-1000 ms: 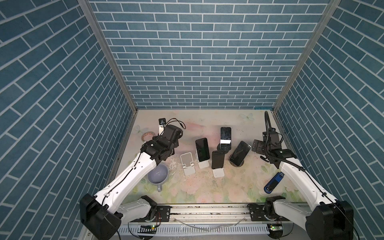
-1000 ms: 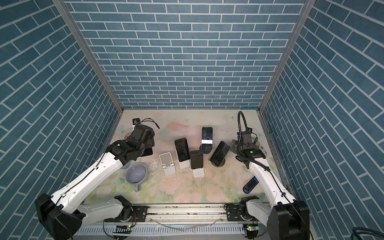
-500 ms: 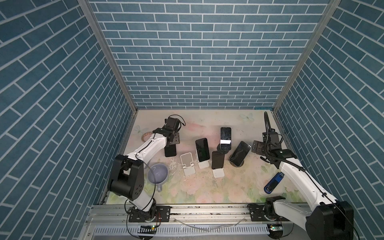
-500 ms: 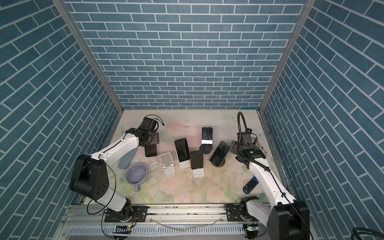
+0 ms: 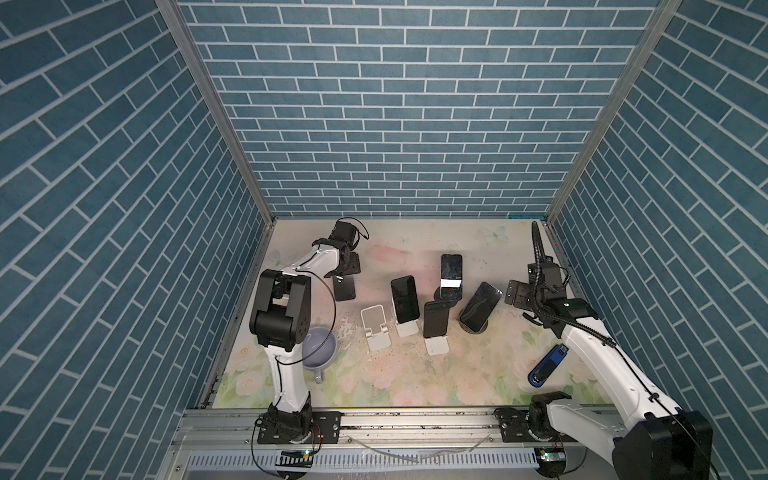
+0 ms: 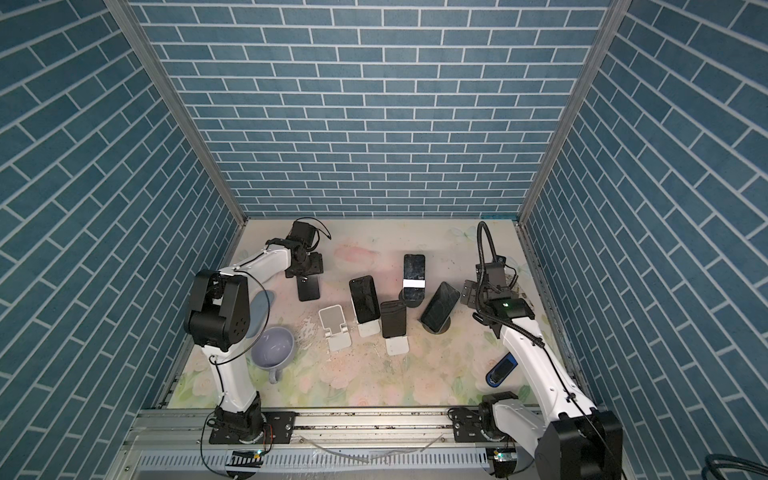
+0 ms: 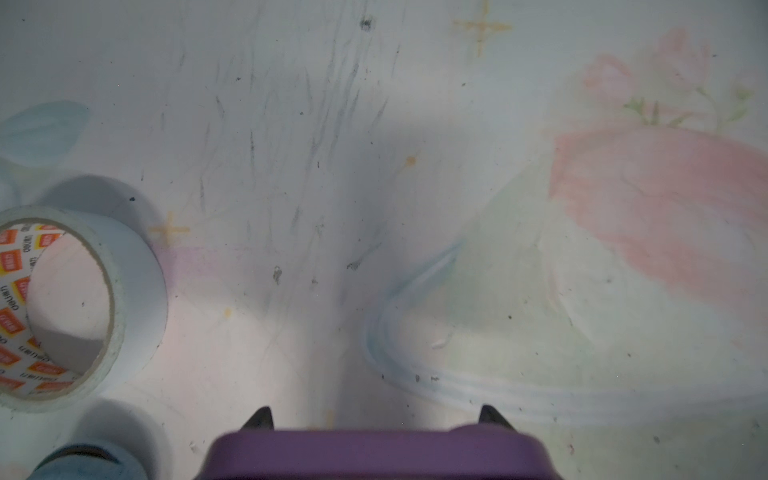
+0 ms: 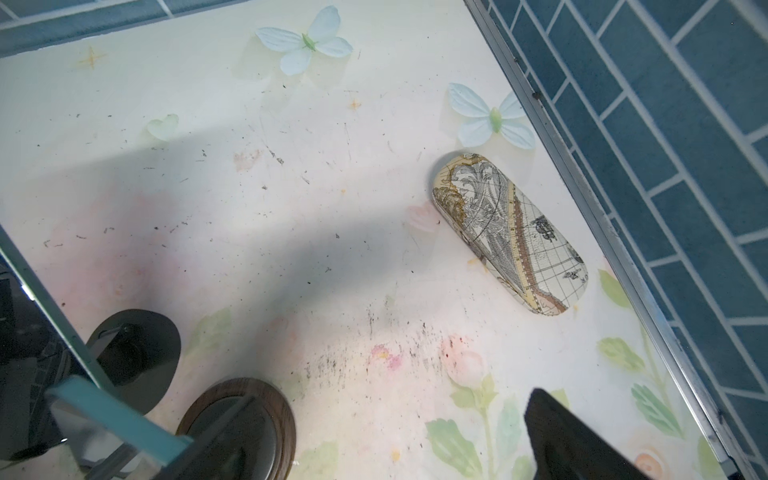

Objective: Remove the phone from the phone stand
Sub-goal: 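Lift the purple-edged phone out of the stand toward the robot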

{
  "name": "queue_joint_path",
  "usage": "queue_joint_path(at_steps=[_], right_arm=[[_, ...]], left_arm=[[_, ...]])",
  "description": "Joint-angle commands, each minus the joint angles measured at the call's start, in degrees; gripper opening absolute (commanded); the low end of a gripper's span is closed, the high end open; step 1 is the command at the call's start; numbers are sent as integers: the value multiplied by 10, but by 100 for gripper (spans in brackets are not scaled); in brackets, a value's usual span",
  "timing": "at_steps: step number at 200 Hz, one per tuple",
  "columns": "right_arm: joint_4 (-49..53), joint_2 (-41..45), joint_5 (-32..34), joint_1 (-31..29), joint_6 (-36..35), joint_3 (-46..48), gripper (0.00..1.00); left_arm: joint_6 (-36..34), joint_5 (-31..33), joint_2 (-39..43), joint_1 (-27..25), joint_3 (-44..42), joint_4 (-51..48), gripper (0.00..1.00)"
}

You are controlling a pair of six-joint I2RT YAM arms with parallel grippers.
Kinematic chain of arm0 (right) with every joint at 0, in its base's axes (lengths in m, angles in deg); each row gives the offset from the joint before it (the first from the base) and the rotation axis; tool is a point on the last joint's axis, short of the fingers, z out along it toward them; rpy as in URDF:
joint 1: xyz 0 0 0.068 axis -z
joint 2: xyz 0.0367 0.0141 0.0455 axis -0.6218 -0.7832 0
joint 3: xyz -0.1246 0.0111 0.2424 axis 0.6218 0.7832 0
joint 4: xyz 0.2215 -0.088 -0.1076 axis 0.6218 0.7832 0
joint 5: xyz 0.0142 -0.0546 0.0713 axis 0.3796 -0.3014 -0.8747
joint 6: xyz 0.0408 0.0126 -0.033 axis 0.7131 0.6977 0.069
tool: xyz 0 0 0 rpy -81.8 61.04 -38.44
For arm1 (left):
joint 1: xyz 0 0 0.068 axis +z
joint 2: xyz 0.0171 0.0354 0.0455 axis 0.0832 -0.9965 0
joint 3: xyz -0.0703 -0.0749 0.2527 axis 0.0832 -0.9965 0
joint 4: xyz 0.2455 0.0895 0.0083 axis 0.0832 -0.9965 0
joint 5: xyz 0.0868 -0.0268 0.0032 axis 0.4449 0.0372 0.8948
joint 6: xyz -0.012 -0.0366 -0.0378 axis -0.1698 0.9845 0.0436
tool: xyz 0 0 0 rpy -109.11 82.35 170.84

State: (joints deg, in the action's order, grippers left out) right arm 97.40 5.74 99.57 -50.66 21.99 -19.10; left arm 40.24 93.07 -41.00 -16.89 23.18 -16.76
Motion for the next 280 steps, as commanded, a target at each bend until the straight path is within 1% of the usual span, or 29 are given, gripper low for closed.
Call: queue_joint_path(at_steps=[1, 65, 118, 145, 168, 186, 199, 247, 263, 280], right_arm=[[16, 6, 6, 2, 3, -27, 99], [18, -9, 5, 1, 3, -42, 99], [17, -11, 3, 1, 3, -44, 99], [15, -13, 3, 1, 3, -45, 99], [15, -13, 2, 2, 4, -45, 99], [15, -11, 2, 1, 3, -44, 99], [13, -11, 3, 1, 4, -43, 99], [13, -7, 3, 1, 4, -39, 99], [12, -3, 3, 2, 5, -34, 99], [12, 2, 3, 1, 5, -31, 99]], left_arm=[[-14, 3, -28, 13, 41, -33, 47], [-22, -2, -116, 19, 119, -90, 49], [-26, -8, -156, 19, 143, -110, 50], [-30, -15, -164, 19, 142, -107, 55], [-33, -17, -163, 19, 142, -109, 63], [-34, -19, -165, 19, 146, -113, 65], [-34, -21, -165, 19, 148, -116, 69], [-30, -28, -173, 19, 160, -135, 70], [-33, -33, -179, 19, 171, -151, 74], [-35, -39, -182, 19, 177, -161, 75]])
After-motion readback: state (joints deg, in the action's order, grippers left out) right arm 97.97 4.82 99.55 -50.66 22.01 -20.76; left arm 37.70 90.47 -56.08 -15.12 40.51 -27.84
